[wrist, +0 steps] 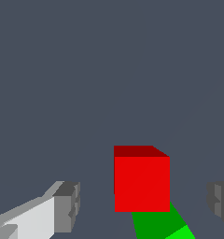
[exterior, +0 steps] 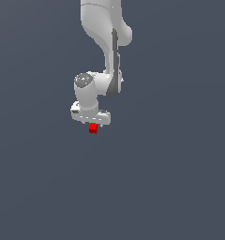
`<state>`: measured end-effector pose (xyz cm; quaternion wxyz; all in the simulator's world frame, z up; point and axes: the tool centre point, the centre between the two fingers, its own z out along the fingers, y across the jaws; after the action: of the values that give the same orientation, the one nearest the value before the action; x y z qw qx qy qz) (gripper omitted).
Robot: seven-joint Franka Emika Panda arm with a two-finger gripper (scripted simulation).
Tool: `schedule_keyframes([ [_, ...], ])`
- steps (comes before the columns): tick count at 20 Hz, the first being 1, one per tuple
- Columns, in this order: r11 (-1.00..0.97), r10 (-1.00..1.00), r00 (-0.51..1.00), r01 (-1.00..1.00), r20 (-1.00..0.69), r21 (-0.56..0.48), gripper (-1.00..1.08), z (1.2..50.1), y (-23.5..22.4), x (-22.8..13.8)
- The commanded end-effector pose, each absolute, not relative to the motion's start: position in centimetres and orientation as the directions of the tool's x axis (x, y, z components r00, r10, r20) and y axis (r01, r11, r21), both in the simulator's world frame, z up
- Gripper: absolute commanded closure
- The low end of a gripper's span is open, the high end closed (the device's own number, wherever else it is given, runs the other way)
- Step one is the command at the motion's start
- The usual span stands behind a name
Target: Stack the red cube on top of the green cube.
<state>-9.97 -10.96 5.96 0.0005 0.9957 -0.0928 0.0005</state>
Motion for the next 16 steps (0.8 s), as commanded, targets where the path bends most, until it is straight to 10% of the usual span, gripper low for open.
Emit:
schedule_keyframes([
  [1, -0.983, -0.186, 0.983, -0.186, 0.000, 0.001, -0.92, 4.8, -11.0, -10.1],
  [11, -0.982, -0.188, 0.982, -0.188, 0.000, 0.000, -0.92, 2.0, -11.1, -10.2],
  [12, -0.982, -0.188, 0.982, -0.188, 0.000, 0.000, 1.08, 2.0, -11.1, -10.2],
  [16, -0.982, -0.188, 0.982, -0.188, 0.000, 0.000, 1.08, 2.0, -11.1, -10.2],
])
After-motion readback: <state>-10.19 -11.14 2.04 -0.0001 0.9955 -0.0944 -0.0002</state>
